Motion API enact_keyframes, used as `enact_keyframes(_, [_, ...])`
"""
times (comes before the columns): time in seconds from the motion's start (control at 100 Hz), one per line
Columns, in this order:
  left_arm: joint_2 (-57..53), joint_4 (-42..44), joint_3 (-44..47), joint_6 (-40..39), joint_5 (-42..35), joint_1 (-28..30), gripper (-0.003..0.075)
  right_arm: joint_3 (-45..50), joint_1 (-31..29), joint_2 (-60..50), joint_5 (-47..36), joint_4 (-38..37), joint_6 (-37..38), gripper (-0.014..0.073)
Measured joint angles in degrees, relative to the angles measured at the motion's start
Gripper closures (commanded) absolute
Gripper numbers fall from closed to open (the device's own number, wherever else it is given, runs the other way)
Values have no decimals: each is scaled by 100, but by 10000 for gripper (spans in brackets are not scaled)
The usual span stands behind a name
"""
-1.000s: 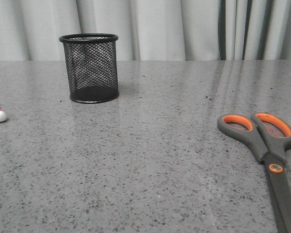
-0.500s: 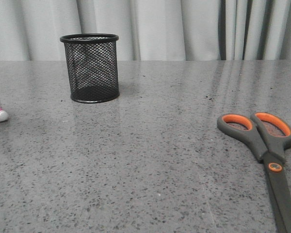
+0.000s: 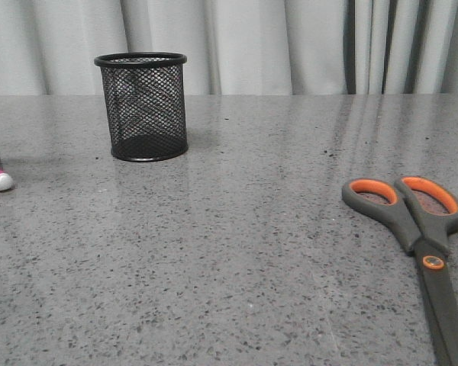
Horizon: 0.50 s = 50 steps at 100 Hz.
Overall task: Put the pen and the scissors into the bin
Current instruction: 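Lift the pink highlighter with the left gripper toward the mesh cup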
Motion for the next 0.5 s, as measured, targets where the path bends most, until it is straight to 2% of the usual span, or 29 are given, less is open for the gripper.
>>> enact_keyframes(0.5, [773,95,-73,-539,-386,-71,434,0,0,0,0,0,0,274])
